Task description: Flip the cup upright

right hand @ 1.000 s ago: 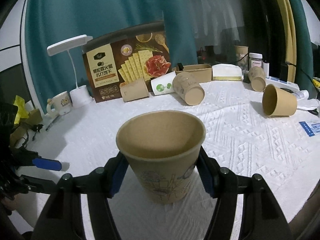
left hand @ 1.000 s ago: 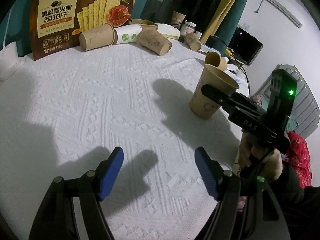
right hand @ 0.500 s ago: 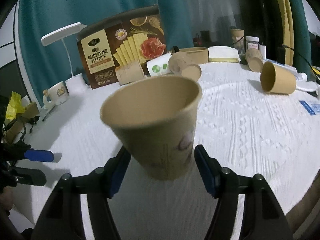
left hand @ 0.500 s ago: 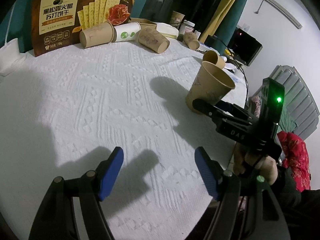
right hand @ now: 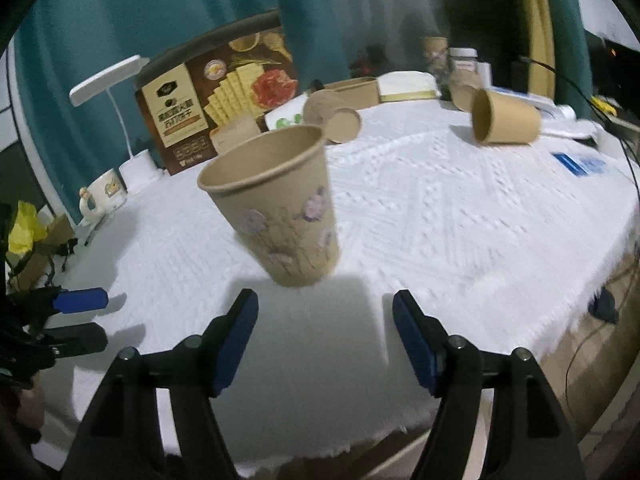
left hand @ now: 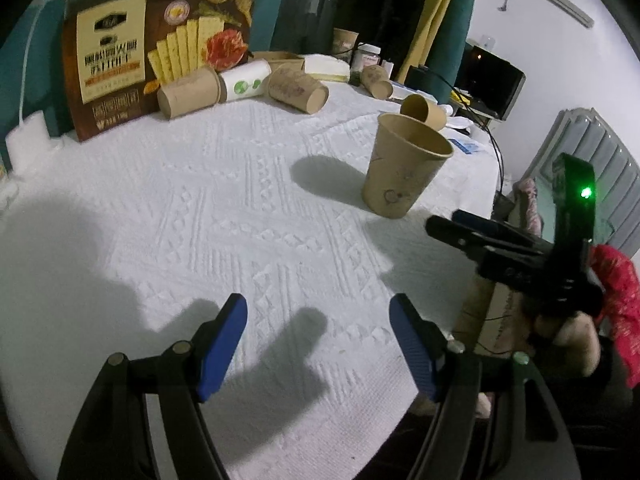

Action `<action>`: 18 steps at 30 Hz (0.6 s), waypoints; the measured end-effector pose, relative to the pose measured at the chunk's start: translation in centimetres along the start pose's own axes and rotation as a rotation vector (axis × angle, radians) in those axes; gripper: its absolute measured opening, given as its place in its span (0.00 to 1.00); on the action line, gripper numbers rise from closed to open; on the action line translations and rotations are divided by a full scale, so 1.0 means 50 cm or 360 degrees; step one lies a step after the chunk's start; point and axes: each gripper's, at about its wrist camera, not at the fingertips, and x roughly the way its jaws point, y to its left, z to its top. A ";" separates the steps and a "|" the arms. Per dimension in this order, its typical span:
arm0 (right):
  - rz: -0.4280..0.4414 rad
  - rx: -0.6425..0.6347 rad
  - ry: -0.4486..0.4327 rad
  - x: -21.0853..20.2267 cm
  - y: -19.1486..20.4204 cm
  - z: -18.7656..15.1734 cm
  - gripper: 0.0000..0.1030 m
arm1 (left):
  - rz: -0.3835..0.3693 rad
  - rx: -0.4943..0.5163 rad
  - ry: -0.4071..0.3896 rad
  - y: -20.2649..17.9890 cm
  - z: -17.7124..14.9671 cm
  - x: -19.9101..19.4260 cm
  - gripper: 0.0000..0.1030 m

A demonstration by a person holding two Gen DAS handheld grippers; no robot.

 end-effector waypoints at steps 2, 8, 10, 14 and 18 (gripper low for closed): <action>0.0010 0.0062 0.0018 -0.015 -0.013 -0.004 0.67 | 0.0010 0.0014 -0.0030 -0.012 -0.002 -0.008 0.71; -0.0055 0.0163 0.0017 -0.075 -0.046 -0.020 0.67 | -0.0019 0.0048 -0.0076 -0.040 -0.007 -0.031 0.71; -0.0078 0.0180 0.0002 -0.095 -0.056 -0.026 0.68 | -0.0009 0.0037 -0.0077 -0.052 -0.006 -0.037 0.71; -0.0132 0.0197 -0.0042 -0.135 -0.075 -0.032 0.68 | 0.0011 0.0060 -0.0142 -0.083 0.007 -0.053 0.77; -0.0184 0.0202 -0.0108 -0.186 -0.087 -0.030 0.69 | 0.0014 0.0107 -0.0271 -0.110 0.020 -0.088 0.81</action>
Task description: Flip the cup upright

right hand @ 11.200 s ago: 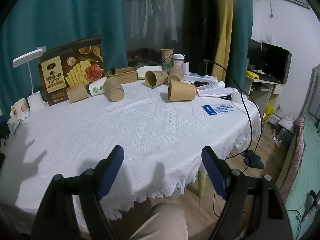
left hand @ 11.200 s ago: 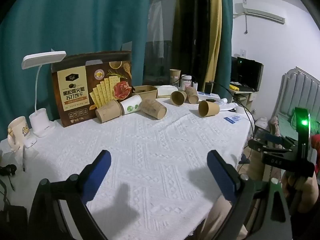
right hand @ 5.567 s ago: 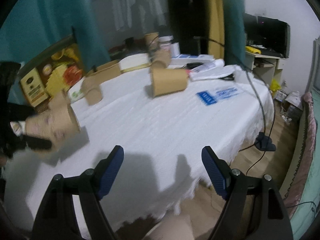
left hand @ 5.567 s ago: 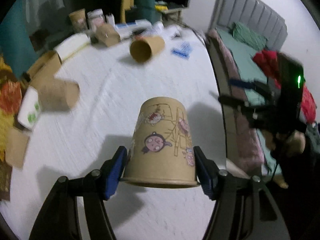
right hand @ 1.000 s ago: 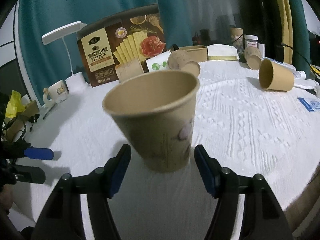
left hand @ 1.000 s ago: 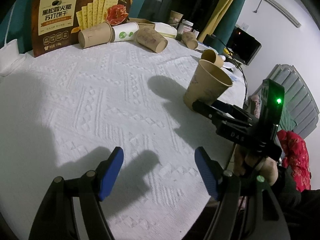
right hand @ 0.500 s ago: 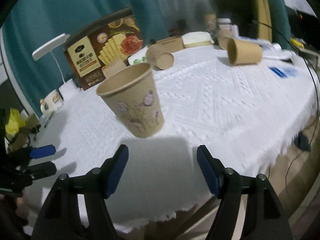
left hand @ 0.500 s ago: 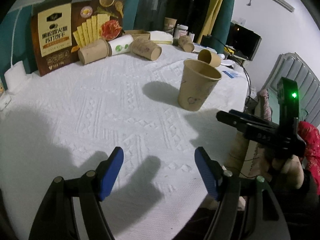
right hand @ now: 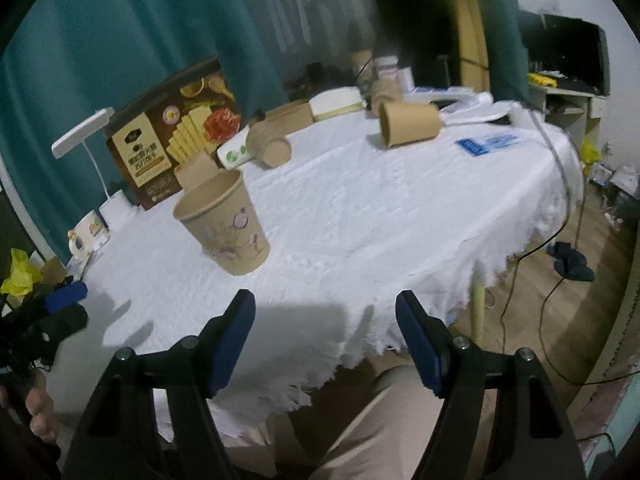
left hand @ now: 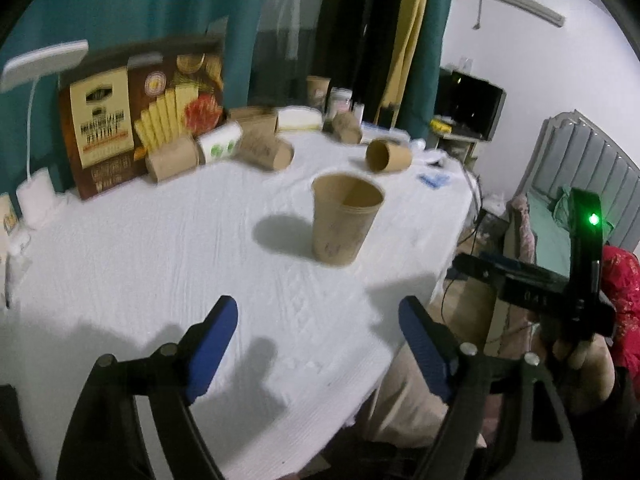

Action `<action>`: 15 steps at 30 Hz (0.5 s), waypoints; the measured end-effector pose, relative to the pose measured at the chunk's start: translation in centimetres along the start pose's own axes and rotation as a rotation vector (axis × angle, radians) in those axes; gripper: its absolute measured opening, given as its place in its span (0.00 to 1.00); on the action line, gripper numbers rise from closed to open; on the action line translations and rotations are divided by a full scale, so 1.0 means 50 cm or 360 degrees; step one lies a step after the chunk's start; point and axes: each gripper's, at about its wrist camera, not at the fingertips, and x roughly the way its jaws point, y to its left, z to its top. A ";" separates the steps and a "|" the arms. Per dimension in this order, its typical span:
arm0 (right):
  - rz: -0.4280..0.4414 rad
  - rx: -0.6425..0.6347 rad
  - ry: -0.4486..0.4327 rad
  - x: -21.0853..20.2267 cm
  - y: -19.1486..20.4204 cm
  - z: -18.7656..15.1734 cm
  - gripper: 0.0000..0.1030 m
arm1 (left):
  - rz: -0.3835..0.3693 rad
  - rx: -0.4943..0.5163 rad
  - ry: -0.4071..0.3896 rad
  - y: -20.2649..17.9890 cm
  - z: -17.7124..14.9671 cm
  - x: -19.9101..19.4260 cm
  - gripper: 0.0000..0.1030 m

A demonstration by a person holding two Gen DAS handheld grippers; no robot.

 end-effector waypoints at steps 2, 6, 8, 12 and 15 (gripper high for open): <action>-0.0021 -0.0006 -0.0030 -0.021 -0.004 0.006 0.69 | 0.0001 0.0024 -0.0048 -0.011 0.008 -0.015 0.82; -0.0064 -0.0031 -0.0112 -0.078 -0.005 0.019 0.69 | 0.0006 0.0051 -0.0117 -0.030 0.022 -0.039 0.83; -0.0079 -0.0046 -0.0143 -0.102 -0.001 0.024 0.70 | 0.0012 0.0064 -0.0155 -0.037 0.028 -0.054 0.83; -0.0106 -0.0088 -0.0219 -0.157 0.012 0.034 0.71 | 0.0020 0.0099 -0.0231 -0.051 0.038 -0.084 0.83; -0.0125 -0.0132 -0.0286 -0.203 0.027 0.040 0.72 | 0.0002 0.0119 -0.0286 -0.060 0.043 -0.108 0.84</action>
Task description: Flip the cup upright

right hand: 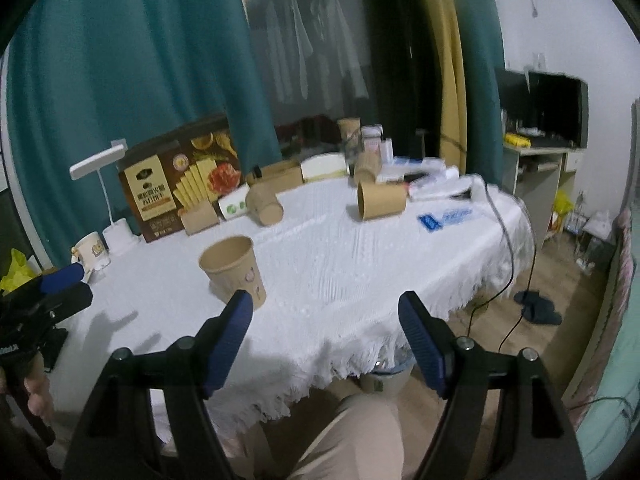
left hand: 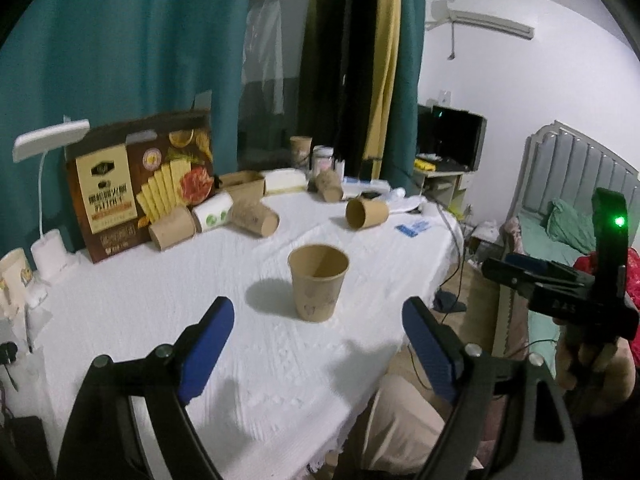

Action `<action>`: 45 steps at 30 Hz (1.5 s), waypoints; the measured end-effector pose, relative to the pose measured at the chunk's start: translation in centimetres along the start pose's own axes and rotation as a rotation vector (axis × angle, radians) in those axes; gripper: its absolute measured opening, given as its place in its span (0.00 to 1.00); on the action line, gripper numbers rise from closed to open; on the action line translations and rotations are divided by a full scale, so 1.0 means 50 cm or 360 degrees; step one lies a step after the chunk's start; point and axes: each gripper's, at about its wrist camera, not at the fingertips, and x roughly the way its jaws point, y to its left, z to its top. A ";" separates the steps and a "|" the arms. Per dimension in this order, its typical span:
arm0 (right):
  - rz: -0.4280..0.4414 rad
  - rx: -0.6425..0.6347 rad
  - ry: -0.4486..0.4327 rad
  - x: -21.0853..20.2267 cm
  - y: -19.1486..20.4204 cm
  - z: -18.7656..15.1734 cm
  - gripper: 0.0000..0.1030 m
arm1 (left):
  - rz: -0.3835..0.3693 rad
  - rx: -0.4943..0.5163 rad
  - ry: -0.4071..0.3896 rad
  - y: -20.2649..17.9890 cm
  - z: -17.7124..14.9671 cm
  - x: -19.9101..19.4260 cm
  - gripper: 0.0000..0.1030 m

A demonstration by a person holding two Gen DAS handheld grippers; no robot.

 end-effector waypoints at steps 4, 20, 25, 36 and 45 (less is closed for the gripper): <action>-0.0013 -0.0055 -0.0072 -0.046 0.022 0.013 0.73 | 0.0012 0.0036 -0.0087 -0.014 0.013 -0.033 0.87; 0.0053 -0.0171 -0.0244 -0.159 0.118 0.037 0.81 | 0.0170 -0.0002 -0.0378 0.009 0.010 -0.156 0.97; 0.0068 -0.0208 -0.0224 -0.151 0.143 0.036 0.81 | 0.0224 0.0076 -0.0370 0.007 0.001 -0.155 0.97; 0.0068 -0.0235 -0.0202 -0.141 0.147 0.034 0.81 | 0.0212 0.0080 -0.0363 0.007 0.002 -0.156 0.97; 0.0073 -0.0232 -0.0197 -0.139 0.146 0.034 0.81 | 0.0208 0.0077 -0.0352 0.002 0.000 -0.151 0.97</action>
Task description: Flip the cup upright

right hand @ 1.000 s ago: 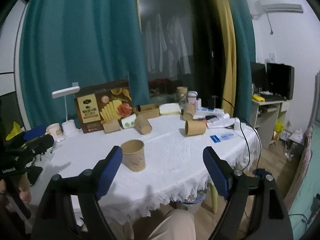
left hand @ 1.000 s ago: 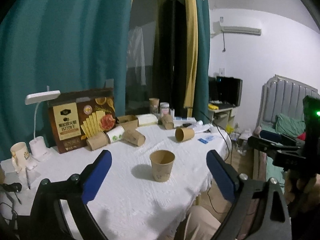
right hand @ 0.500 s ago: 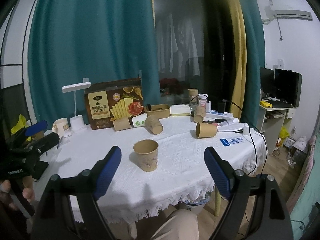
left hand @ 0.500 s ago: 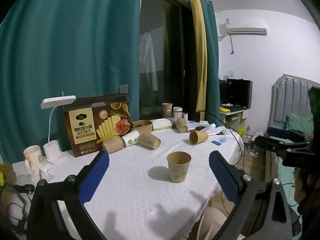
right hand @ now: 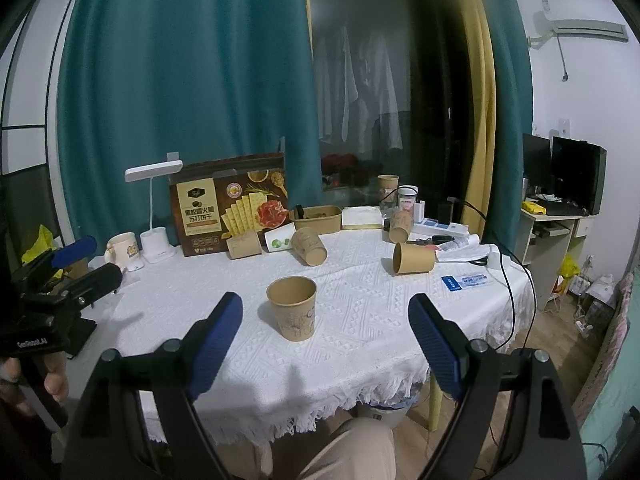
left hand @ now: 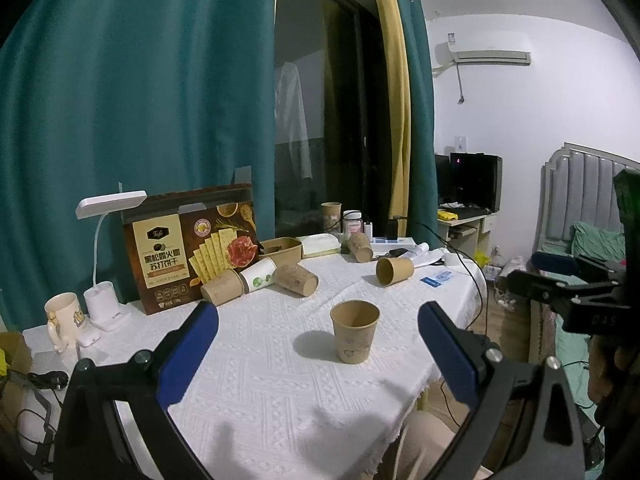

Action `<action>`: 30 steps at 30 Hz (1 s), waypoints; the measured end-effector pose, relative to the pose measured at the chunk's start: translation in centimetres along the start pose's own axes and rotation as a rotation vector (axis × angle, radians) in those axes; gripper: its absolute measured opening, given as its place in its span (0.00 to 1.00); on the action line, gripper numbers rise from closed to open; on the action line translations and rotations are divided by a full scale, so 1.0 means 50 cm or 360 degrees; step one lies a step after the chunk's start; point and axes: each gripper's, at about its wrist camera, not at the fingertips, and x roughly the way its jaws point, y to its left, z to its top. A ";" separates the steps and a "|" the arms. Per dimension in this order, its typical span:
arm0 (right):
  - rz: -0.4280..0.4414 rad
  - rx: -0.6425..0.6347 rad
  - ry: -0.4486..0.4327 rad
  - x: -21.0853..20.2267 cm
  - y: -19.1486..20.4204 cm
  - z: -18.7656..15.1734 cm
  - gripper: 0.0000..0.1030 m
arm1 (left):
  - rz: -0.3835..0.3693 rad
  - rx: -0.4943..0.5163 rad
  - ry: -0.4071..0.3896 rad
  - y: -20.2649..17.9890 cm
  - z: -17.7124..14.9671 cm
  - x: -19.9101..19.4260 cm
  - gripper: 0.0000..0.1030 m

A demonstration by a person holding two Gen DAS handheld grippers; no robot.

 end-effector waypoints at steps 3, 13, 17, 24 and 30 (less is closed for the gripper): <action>0.0003 0.0005 0.0003 0.001 -0.002 -0.001 0.81 | 0.0003 0.0009 -0.0002 -0.004 0.001 0.001 0.97; 0.0005 0.0015 0.0015 0.007 -0.006 -0.005 0.81 | -0.0013 -0.0003 0.0006 0.000 0.002 0.009 0.97; 0.0007 0.0013 0.0017 0.010 -0.006 -0.006 0.81 | -0.0032 -0.0015 -0.0008 0.003 0.004 0.004 0.97; 0.0016 0.0009 0.0036 0.024 -0.007 -0.009 0.81 | -0.0034 -0.0018 -0.0007 0.003 0.005 0.006 0.97; 0.0021 0.0005 0.0043 0.031 -0.007 -0.008 0.81 | -0.0033 -0.0028 -0.0001 0.005 0.004 0.008 0.97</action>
